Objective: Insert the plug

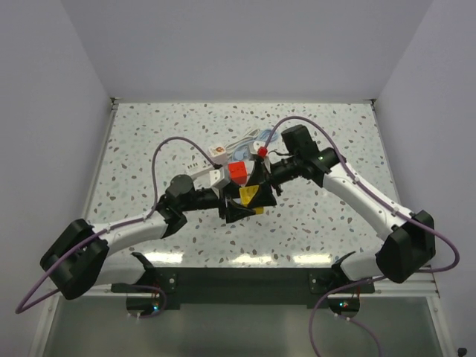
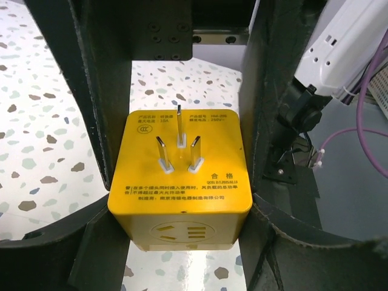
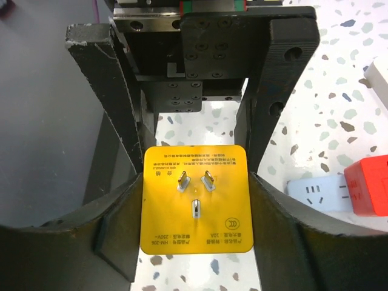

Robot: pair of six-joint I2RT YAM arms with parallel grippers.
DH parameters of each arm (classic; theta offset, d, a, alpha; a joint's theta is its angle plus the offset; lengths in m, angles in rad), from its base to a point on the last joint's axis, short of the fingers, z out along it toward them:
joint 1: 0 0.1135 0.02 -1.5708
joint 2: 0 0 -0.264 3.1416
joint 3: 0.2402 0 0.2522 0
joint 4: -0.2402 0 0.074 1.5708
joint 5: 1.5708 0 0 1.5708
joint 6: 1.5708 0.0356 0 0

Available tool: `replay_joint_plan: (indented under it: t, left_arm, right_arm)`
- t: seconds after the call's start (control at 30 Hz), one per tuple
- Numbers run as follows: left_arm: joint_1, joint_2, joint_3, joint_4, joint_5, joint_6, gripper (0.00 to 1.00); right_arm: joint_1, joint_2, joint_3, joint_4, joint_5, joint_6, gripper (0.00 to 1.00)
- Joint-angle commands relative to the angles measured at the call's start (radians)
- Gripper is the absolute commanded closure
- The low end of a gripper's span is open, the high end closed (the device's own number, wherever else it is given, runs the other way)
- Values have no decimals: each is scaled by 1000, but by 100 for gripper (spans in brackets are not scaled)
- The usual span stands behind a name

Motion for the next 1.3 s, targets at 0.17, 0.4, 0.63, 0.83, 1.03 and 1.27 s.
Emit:
replay_joint_plan:
  t: [0.17, 0.4, 0.63, 0.83, 1.03, 1.27]
  left_arm:
    - [-25, -72, -81, 102, -93, 13, 100]
    - [-5, -106, -116, 117, -154, 6, 100]
    - [71, -290, -151, 161, -233, 17, 100]
    - [88, -373, -82, 173, -205, 78, 100]
    - [90, -330, -46, 311, -110, 77, 100]
    - [88, -227, 39, 473, 19, 48, 100]
  right_arm:
    - [-58, -106, -55, 386, 30, 317, 9]
    - [-101, -186, -126, 525, 122, 488, 2]
    - [-147, -263, -267, 864, 253, 1037, 2]
    - [-146, -263, -437, 1350, 234, 1528, 2]
    - [-146, -243, -552, 1701, 251, 1812, 2]
    - [-133, -186, -595, 1945, 253, 2049, 2]
